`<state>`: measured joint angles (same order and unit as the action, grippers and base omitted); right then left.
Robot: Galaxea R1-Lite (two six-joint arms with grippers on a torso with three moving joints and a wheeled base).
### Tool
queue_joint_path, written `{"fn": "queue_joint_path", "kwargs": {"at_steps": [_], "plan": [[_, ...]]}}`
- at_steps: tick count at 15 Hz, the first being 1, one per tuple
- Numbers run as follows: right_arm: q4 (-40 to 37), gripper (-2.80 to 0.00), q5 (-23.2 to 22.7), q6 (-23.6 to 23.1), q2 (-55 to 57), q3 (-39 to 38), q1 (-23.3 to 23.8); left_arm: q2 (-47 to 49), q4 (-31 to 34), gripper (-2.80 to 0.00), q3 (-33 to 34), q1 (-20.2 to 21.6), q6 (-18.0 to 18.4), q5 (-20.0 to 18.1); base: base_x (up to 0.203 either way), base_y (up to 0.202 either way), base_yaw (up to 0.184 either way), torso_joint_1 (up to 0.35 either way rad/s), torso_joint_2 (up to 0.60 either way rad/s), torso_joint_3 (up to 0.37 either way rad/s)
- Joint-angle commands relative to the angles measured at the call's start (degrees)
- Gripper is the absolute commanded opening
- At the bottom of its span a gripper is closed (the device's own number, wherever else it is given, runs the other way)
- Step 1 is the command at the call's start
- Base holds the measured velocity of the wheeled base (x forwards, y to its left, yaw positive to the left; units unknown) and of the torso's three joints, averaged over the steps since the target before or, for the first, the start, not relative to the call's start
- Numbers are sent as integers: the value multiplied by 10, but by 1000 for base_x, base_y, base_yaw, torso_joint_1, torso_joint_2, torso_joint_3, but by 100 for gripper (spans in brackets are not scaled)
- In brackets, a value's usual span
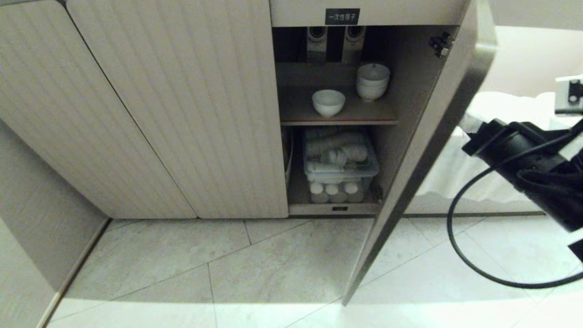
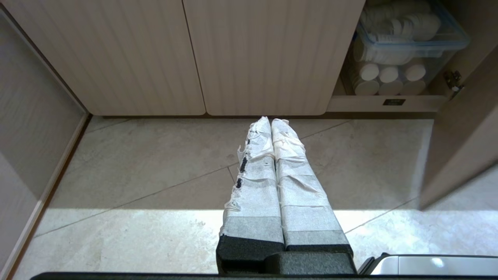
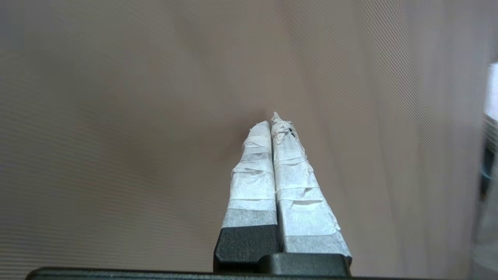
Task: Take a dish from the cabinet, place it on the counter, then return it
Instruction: Close the cabinet door
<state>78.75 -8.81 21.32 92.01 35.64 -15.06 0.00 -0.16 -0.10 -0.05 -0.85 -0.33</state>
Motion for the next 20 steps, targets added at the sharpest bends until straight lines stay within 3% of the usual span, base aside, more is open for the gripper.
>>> {"fn": "queue_joint_path", "kwargs": {"at_steps": [1,12,20], "plan": [[5,-280,-1,3,72,57,-9,0,0,-280,0,0,0,0,0,0,0,0,0,0],[-3,-280,0,7,282,320,-39,0,0,-280,0,0,0,0,0,0,0,0,0,0],[-79,-280,33,0,421,601,-31,0,0,-280,0,0,0,0,0,0,0,0,0,0]]}}
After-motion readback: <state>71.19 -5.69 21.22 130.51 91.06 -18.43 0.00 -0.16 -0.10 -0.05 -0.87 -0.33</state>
